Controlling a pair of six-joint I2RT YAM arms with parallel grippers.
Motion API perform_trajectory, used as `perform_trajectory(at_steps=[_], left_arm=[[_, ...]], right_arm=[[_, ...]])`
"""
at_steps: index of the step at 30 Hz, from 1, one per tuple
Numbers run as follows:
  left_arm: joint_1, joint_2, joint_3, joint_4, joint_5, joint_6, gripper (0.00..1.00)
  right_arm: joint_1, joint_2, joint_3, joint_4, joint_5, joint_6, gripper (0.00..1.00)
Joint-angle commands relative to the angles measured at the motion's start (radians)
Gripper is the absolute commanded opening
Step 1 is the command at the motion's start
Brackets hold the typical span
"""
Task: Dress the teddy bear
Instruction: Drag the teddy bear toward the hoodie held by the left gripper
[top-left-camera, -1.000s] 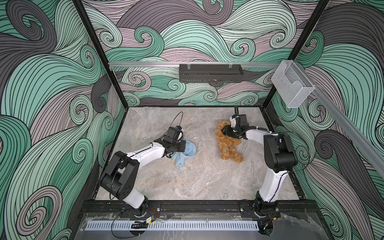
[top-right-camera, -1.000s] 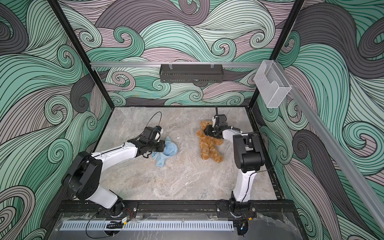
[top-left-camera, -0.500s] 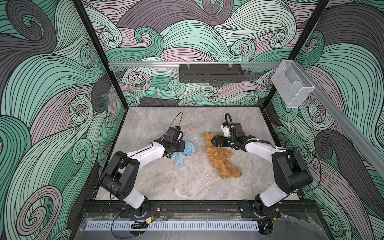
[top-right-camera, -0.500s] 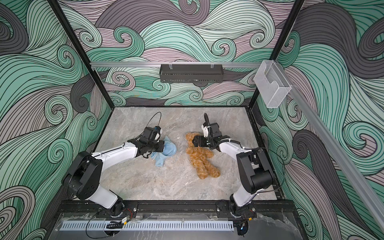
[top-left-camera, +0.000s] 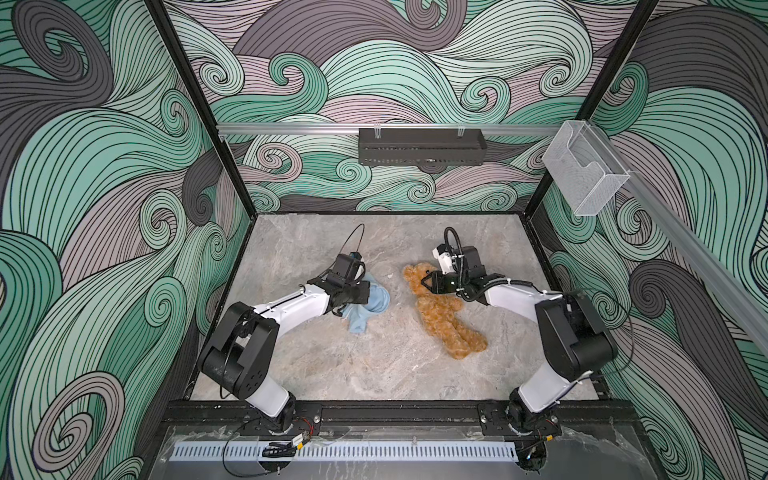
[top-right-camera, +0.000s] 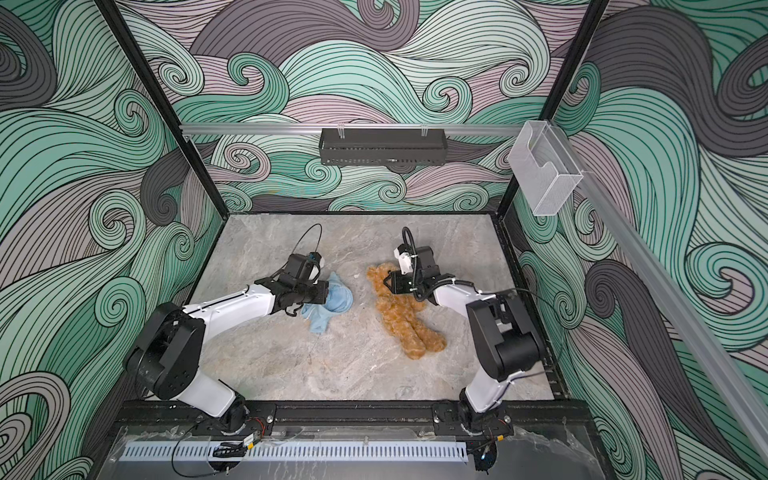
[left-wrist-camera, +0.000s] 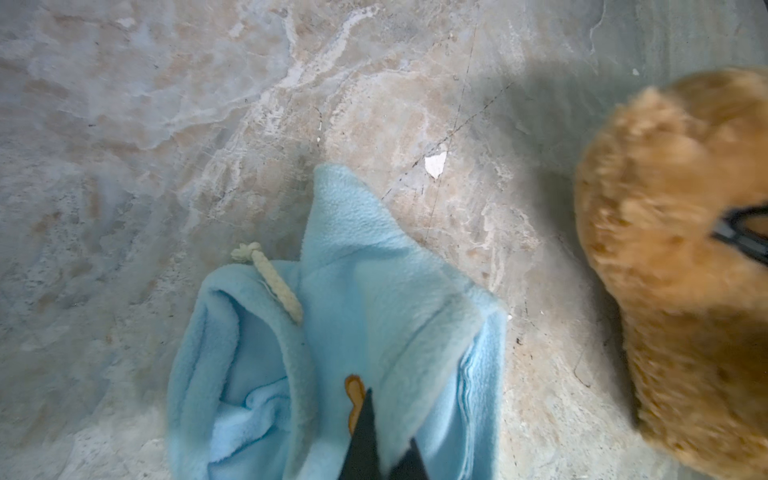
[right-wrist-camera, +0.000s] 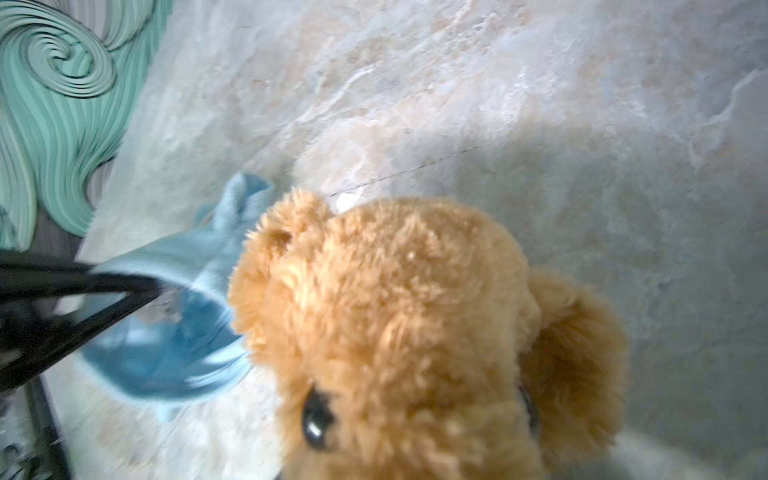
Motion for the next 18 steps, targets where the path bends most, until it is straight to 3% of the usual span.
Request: perform_trajectory(at_steps=[1,8,18], left_arm=[[0.023,-0.027,0.002,0.074,0.064,0.066,0.00],[0.024,-0.034,0.013,0.082,0.164,0.281,0.00],[0.023,-0.071,-0.016,0.076,0.288,0.345,0.00]], right_arm=[[0.025,-0.127,-0.065,-0.015,-0.243,-0.027,0.29],[0.179,-0.267,-0.135,-0.074,-0.391,-0.060,0.25],[0.235,-0.007,-0.014,0.006,-0.584,-0.103,0.22]])
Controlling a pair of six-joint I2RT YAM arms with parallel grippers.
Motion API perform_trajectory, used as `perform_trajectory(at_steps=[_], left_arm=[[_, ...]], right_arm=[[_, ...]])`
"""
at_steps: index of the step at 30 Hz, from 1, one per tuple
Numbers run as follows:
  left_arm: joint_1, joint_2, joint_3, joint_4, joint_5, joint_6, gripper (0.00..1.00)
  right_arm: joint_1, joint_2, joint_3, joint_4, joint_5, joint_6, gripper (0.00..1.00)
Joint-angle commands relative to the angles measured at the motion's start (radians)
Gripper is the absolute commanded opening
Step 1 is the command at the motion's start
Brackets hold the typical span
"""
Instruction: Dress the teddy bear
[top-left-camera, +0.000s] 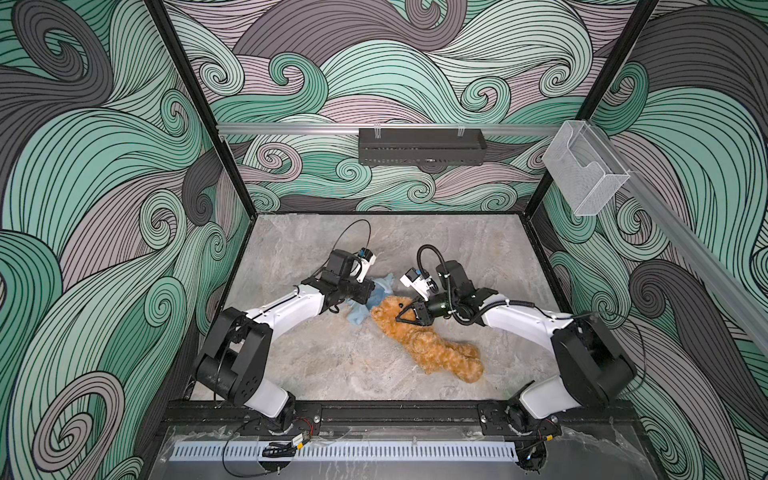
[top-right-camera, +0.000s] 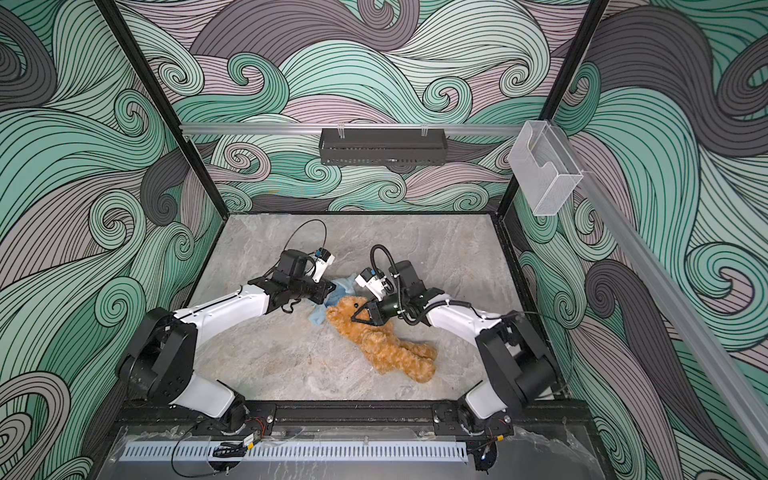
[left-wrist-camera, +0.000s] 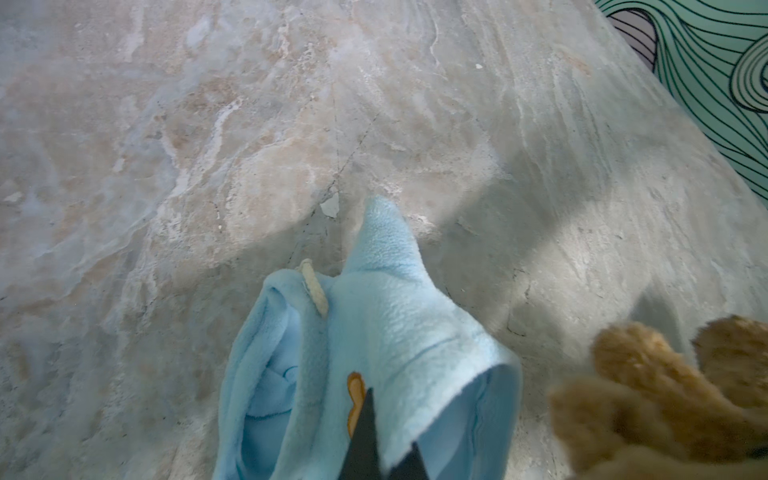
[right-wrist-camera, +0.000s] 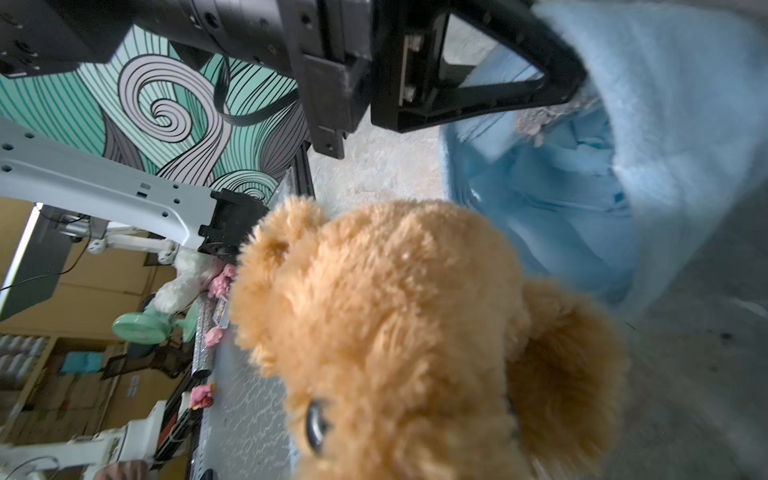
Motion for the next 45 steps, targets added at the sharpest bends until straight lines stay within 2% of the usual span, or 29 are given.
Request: perform_trajectory(at_steps=[1,4,8,14,24,31,38,45], left_arm=[[0.002,-0.026,-0.007,0.000,0.082,0.046,0.00],[0.002,-0.022,0.005,-0.033,0.120,0.073,0.00],[0.003,-0.008,0.022,-0.082,0.154,0.106,0.00],[0.002,0.033,0.052,-0.147,0.179,0.145,0.00],[0.002,0.033,0.058,-0.154,0.181,0.152,0.00],[0.002,0.020,0.062,-0.115,0.207,0.103,0.00],[-0.003,0.044,0.092,-0.071,0.304,0.008,0.08],[-0.021,0.105,0.143,-0.090,0.299,-0.024,0.14]], right_arm=[[0.008,0.068,0.042,0.035,-0.104,-0.043,0.21],[0.007,0.111,0.075,0.016,-0.056,-0.062,0.21],[0.000,0.159,0.104,0.003,0.092,-0.043,0.19],[-0.002,0.115,0.035,0.168,0.138,0.067,0.19],[-0.004,0.024,-0.020,0.203,0.382,0.060,0.18],[0.032,0.093,-0.006,0.173,0.530,0.051,0.17],[0.067,0.146,-0.027,0.210,0.542,0.036,0.16],[0.088,0.162,-0.057,0.312,0.514,0.038,0.16]])
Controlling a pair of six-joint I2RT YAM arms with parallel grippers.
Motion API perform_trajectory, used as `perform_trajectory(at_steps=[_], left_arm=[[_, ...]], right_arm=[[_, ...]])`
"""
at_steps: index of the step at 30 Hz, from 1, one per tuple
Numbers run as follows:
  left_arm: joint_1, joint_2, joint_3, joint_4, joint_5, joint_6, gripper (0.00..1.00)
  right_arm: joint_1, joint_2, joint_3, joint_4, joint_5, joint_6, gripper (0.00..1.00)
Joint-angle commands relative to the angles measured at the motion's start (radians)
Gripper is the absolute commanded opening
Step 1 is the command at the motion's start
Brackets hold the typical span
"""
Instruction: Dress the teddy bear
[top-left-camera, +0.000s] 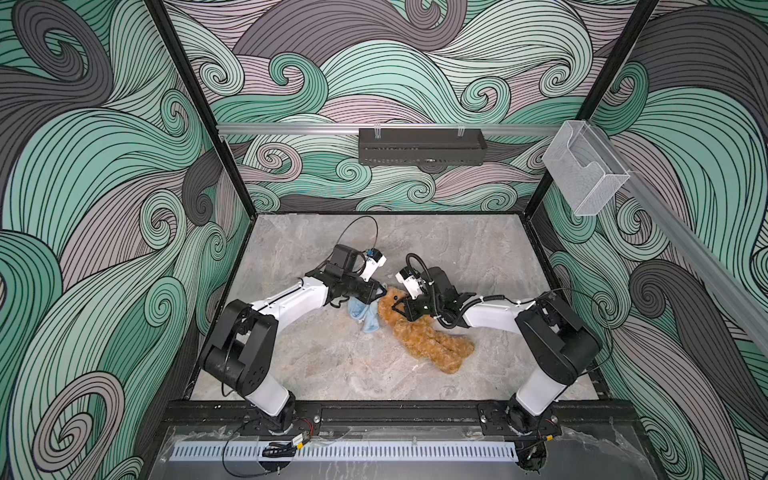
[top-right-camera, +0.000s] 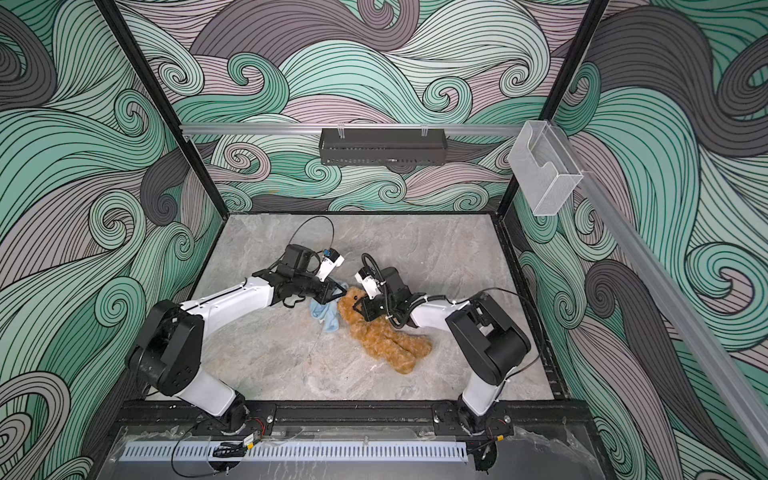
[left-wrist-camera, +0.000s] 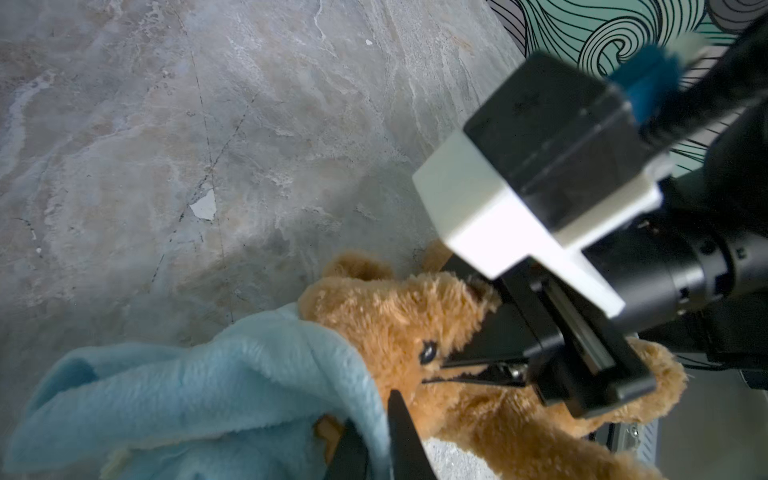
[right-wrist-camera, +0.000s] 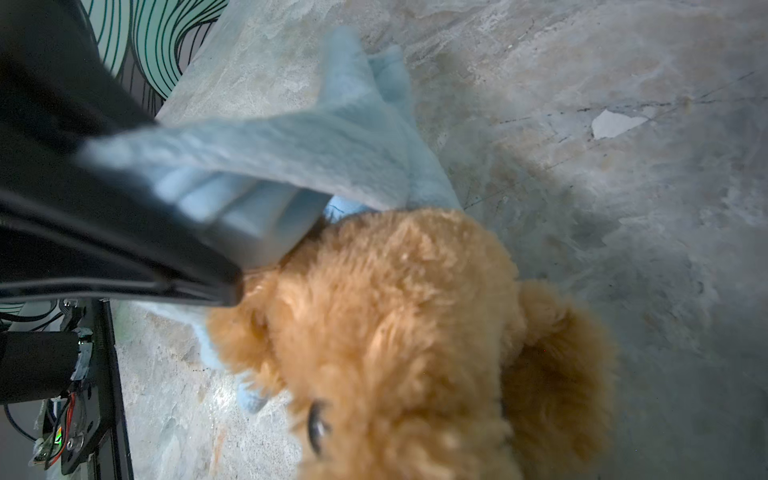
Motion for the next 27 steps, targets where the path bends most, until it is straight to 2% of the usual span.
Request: perform_trajectory(at_steps=[1,8,17,22,25,27], left_arm=[[-0.019,0.034,0.048,0.010,0.027,-0.040,0.14],[-0.046,0.080,0.106,-0.012,-0.011,-0.078,0.19],[-0.058,0.082,0.123,0.012,0.016,-0.128,0.22],[-0.057,0.085,0.131,-0.010,0.003,-0.129,0.08],[-0.058,0.087,0.140,-0.013,-0.008,-0.158,0.01],[-0.058,0.076,0.121,0.041,0.025,-0.218,0.00]], right_arm=[[0.014,0.011,-0.044,0.097,-0.007,-0.005,0.16],[0.030,-0.004,-0.097,0.233,-0.038,-0.015,0.19],[0.032,-0.009,-0.112,0.260,-0.026,-0.048,0.24],[0.032,0.009,-0.120,0.278,0.007,-0.029,0.35],[0.032,0.012,-0.132,0.306,0.014,-0.011,0.36],[0.032,0.010,-0.138,0.337,0.013,0.009,0.34]])
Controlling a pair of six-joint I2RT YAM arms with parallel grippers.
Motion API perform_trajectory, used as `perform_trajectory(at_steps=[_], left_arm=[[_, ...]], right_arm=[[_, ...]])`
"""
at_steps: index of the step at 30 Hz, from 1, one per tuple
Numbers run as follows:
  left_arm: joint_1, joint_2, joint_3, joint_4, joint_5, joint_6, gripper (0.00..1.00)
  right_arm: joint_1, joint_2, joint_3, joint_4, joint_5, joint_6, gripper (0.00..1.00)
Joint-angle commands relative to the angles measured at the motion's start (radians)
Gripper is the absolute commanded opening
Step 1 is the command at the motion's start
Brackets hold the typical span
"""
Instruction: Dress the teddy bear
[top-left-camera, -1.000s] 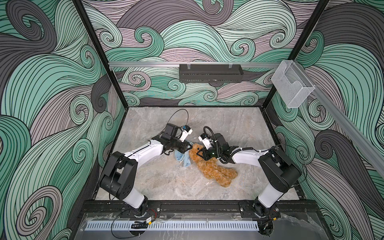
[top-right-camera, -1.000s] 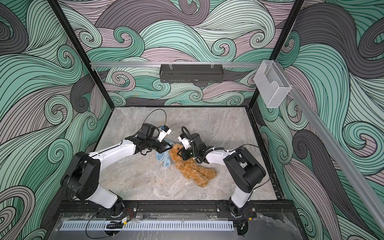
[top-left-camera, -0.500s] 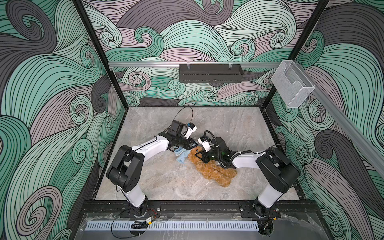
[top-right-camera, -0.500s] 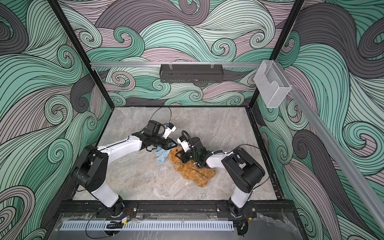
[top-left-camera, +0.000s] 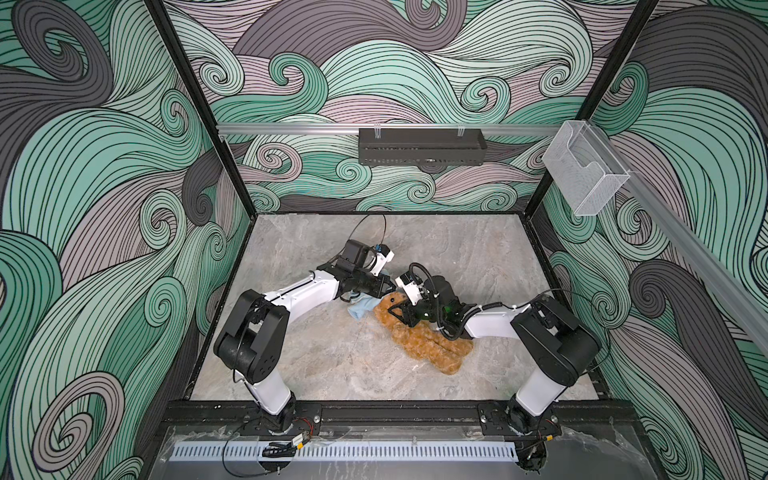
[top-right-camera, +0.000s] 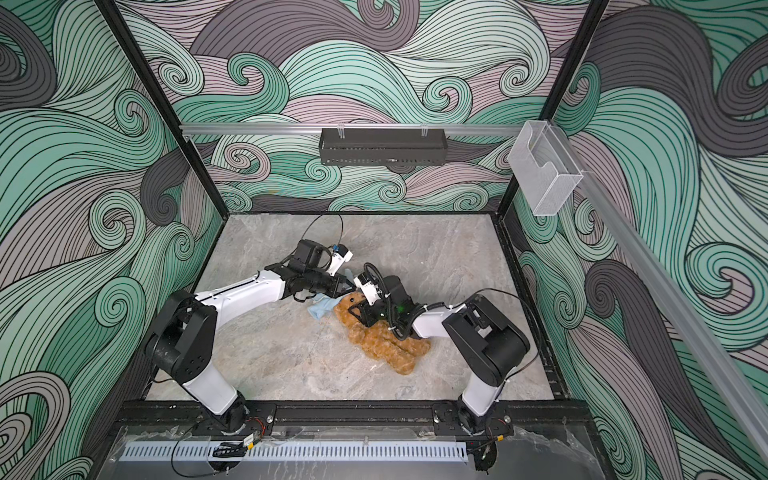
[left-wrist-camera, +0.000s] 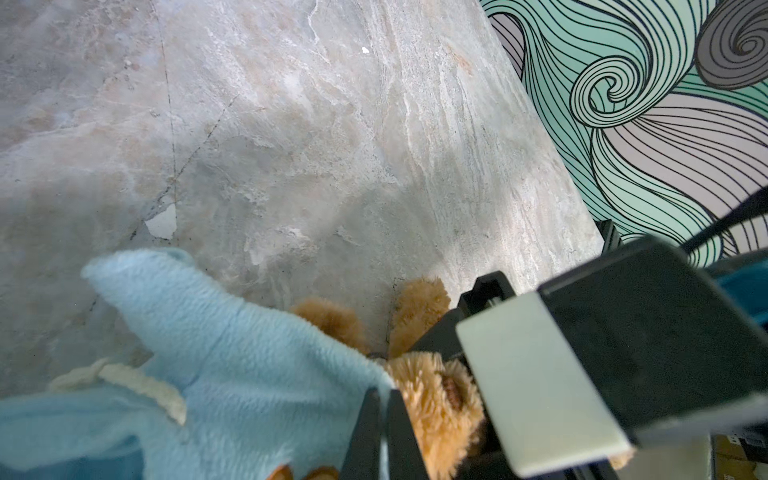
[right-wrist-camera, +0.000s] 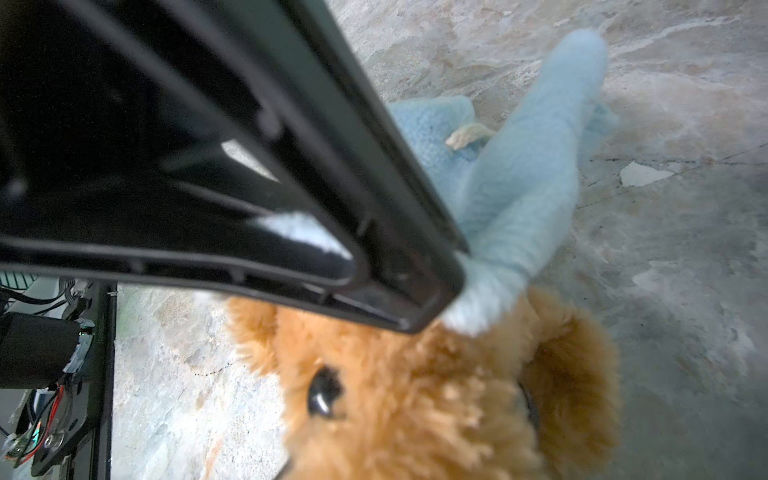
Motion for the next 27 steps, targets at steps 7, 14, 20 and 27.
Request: perform_trajectory(at_steps=[7,14,20,27], left_arm=[[-0.016,-0.082,-0.122,0.278,0.142,-0.303,0.00],[-0.042,-0.116,-0.190,0.282,0.131,-0.352,0.02],[-0.053,-0.167,-0.218,0.234,0.071,-0.336,0.23],[-0.052,-0.208,-0.204,0.177,-0.010,-0.313,0.38]], right_arm=[[0.008,0.004,-0.021,0.199,0.037,0.120,0.25],[0.006,0.016,-0.043,0.283,0.103,0.174,0.24],[0.006,0.034,-0.064,0.359,0.093,0.128,0.24],[0.006,0.036,-0.080,0.361,0.043,0.025,0.25]])
